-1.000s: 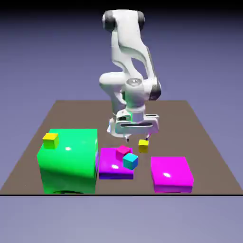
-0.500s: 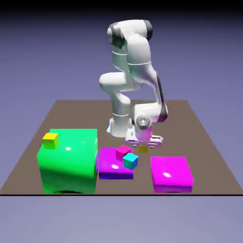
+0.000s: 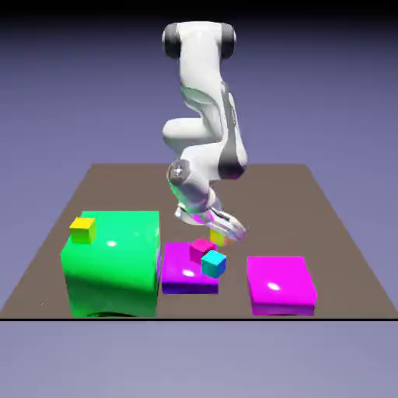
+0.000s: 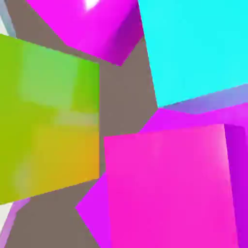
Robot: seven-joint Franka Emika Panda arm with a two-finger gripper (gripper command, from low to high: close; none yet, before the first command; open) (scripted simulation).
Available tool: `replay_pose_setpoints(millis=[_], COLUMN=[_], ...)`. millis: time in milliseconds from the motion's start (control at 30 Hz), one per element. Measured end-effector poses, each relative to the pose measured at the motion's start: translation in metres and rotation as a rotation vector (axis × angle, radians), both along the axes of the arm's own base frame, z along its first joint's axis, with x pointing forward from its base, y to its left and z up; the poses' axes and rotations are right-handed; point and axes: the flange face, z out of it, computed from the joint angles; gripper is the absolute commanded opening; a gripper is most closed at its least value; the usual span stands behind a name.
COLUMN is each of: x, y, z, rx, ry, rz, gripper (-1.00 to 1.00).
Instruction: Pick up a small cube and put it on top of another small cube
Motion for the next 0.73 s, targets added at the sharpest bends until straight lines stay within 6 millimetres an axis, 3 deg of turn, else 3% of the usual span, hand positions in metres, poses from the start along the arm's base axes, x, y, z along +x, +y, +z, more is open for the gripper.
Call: replay_pose_setpoints(millis=[33, 133, 200, 300, 433, 467, 533, 633, 667, 733], x=[0.011, 0.030, 0.038, 0.032, 0.000, -0.007, -0.007, 0.010, 0.010, 0.010], y=[-0.016, -0.101, -0.145, -0.225, -0.329, -0.346, -0.347, -0.325, -0.324, -0.324], z=[0.011, 0.045, 0.069, 0.108, 0.163, 0.164, 0.160, 0.101, 0.099, 0.099], rx=[0.000, 0.005, 0.012, 0.028, 0.058, 0.039, 0.023, 0.024, 0.023, 0.023], ry=[0.001, 0.005, 0.008, 0.012, 0.014, 0.026, 0.034, 0.034, 0.034, 0.035], rz=[-0.074, -0.364, -0.519, -0.776, -1.103, -1.153, -1.153, -1.151, -1.152, -1.152], gripper=[-1.00, -1.00, -1.00, -1.00, -1.00, -1.00, -1.00, -1.00, 1.00, 1.00])
